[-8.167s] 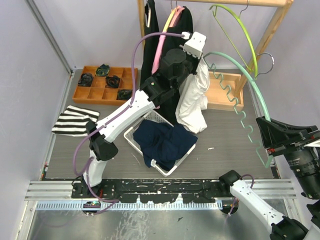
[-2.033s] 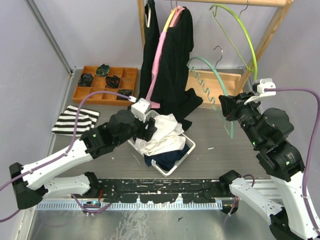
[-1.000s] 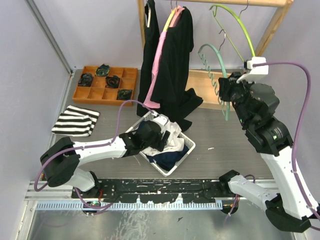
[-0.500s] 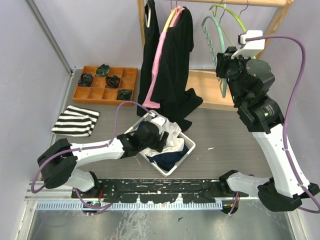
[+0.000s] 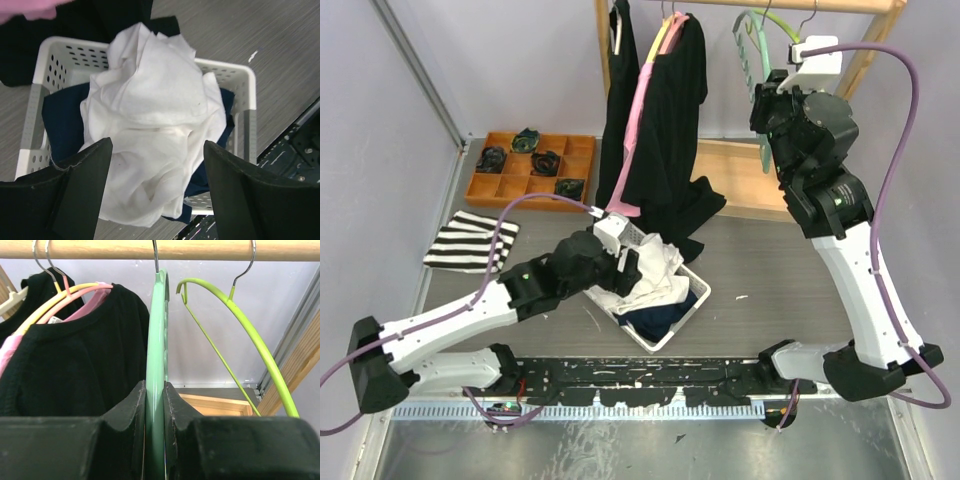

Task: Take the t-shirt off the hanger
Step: Place the hanger on the clothesline.

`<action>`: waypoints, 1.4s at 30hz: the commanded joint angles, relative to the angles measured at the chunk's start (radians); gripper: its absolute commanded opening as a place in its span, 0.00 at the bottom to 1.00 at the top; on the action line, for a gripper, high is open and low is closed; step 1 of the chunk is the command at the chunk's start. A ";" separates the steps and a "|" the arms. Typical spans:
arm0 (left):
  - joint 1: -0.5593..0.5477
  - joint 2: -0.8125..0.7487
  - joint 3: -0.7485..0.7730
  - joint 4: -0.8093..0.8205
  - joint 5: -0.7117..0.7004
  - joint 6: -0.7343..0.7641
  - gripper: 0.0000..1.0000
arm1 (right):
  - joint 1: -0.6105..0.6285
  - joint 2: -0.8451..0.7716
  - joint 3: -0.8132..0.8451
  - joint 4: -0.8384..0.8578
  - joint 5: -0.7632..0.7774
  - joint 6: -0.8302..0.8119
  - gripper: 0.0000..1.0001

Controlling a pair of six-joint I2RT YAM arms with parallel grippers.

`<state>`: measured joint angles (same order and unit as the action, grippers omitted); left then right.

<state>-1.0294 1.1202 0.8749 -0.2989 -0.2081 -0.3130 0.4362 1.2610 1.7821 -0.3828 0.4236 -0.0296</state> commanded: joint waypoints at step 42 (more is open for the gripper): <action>-0.001 -0.341 0.076 -0.158 -0.242 0.022 0.87 | -0.328 0.045 -0.113 0.157 -0.333 0.173 0.19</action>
<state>-1.0294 0.7807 0.8997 -0.4477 -0.3885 -0.2886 0.1135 1.3735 1.7008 -0.3038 0.0845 0.1223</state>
